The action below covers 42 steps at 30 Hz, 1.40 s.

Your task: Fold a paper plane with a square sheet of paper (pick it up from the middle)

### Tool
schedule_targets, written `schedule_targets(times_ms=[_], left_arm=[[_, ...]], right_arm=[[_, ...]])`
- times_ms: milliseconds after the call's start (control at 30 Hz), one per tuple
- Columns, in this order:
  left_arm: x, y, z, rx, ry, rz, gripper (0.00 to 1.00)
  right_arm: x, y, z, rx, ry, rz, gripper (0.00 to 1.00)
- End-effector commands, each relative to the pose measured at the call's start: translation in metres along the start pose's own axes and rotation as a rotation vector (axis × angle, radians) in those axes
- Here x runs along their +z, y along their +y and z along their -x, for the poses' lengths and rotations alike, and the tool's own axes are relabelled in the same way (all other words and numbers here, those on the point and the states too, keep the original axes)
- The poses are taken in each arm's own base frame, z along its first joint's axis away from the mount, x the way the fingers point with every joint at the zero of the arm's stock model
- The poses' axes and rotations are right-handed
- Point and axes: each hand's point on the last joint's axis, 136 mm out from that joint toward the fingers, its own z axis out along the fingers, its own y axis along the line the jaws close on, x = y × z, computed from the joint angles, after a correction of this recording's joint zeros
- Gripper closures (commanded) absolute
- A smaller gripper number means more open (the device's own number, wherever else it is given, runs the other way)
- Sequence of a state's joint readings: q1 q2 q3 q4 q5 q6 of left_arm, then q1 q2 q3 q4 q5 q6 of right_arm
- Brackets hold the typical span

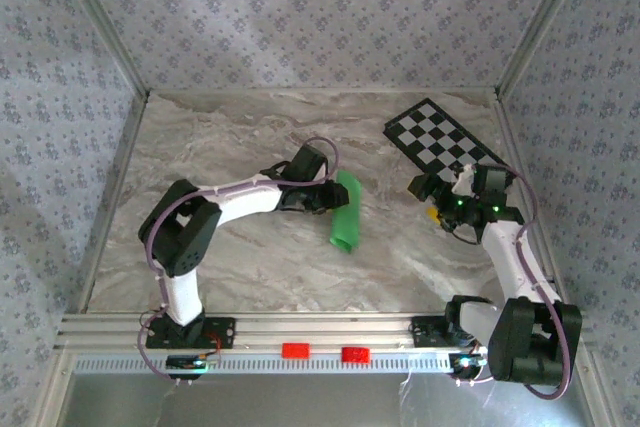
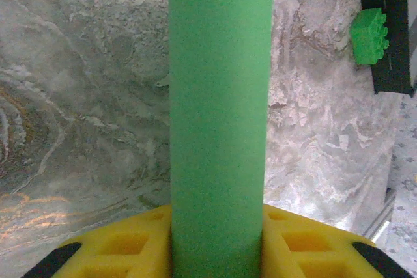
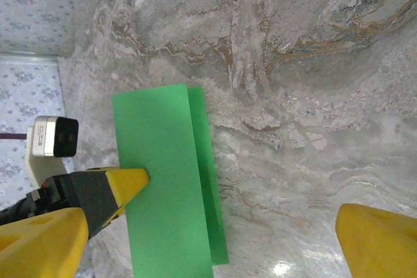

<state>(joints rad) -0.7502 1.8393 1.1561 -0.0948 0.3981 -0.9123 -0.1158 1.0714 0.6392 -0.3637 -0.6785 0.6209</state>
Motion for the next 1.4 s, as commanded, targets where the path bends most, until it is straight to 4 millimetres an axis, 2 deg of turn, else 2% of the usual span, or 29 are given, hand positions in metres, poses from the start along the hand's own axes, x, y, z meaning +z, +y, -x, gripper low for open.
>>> schedule_targets(times_ms=[0,67,133,233,300,367,433,567,733,867,1167,1367], left_arm=[[-0.008,-0.03,0.0,0.005,0.017,-0.115,0.67],[-0.006,-0.022,-0.002,-0.002,0.022,-0.078,0.67],[0.0,-0.018,-0.007,0.014,0.026,-0.095,0.67],[0.009,-0.007,-0.014,0.019,0.048,-0.086,0.67],[0.01,-0.006,-0.014,0.008,0.029,-0.081,0.67],[0.009,-0.009,-0.016,0.002,0.018,-0.09,0.67],[0.008,-0.003,-0.021,-0.012,-0.003,-0.063,0.66],[0.009,-0.007,-0.034,-0.02,-0.003,-0.107,0.66],[0.013,0.009,-0.041,-0.047,-0.01,-0.063,0.65],[0.017,0.016,-0.04,-0.025,-0.033,-0.021,0.6],[0.015,0.042,-0.044,0.046,-0.045,0.171,0.45],[-0.002,0.045,-0.036,0.115,-0.118,0.272,0.37]], right_arm=[[0.001,0.012,-0.003,0.009,0.026,0.082,0.01],[0.006,0.013,-0.004,-0.012,0.072,0.079,0.03],[0.01,0.009,-0.002,-0.018,0.104,0.047,0.09],[0.015,0.021,0.0,-0.084,0.095,0.119,0.12],[0.018,0.021,-0.005,-0.099,0.095,0.122,0.14],[0.018,0.025,-0.018,-0.109,0.144,0.155,0.18],[0.018,0.027,-0.031,-0.135,0.178,0.178,0.23],[0.017,0.02,-0.057,-0.159,0.212,0.169,0.28],[0.017,0.013,-0.077,-0.165,0.216,0.151,0.33],[0.023,0.014,-0.081,-0.161,0.213,0.172,0.37],[0.034,0.012,-0.087,-0.195,0.283,0.123,0.39],[0.036,0.017,-0.088,-0.209,0.292,0.13,0.39]])
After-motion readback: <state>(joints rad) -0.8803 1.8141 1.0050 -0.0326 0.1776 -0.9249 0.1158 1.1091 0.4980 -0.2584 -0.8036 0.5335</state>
